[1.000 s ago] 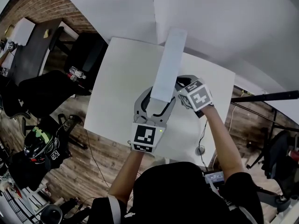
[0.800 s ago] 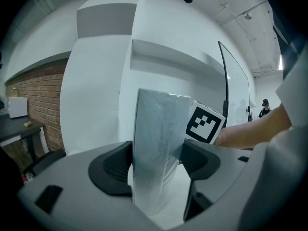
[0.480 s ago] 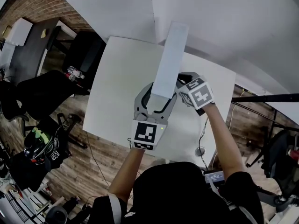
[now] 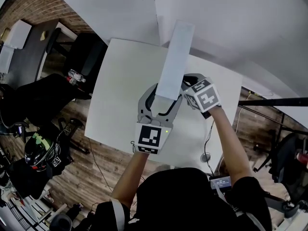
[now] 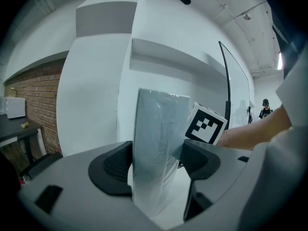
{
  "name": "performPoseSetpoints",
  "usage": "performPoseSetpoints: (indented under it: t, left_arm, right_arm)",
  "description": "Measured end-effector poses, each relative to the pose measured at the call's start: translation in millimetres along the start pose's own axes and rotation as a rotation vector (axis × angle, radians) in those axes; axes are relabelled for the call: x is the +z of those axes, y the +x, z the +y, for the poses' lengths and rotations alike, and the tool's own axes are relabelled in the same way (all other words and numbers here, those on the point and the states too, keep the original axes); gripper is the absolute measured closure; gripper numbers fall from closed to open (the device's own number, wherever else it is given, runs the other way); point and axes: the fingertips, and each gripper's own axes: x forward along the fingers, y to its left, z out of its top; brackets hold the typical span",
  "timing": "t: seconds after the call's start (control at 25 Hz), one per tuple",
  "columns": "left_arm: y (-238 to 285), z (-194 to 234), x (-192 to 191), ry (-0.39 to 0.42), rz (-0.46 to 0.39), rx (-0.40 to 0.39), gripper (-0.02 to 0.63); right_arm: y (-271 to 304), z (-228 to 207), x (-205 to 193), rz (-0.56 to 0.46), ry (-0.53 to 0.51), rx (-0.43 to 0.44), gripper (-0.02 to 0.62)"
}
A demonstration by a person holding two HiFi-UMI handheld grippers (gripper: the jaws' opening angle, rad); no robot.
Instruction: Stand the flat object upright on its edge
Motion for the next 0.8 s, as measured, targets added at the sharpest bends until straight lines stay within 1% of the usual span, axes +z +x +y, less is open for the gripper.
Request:
performPoseSetpoints:
  t: [0.56,0.8]
  left_arm:
    - [15,5,4,0.012,-0.015,-0.006,0.296]
    - [15,6,3,0.014,-0.023,-0.021,0.296]
  right_arm:
    - [6,-11,2,-0.004,0.026,-0.001,0.528]
    - [6,-12,2,-0.003,0.029,-0.001,0.526]
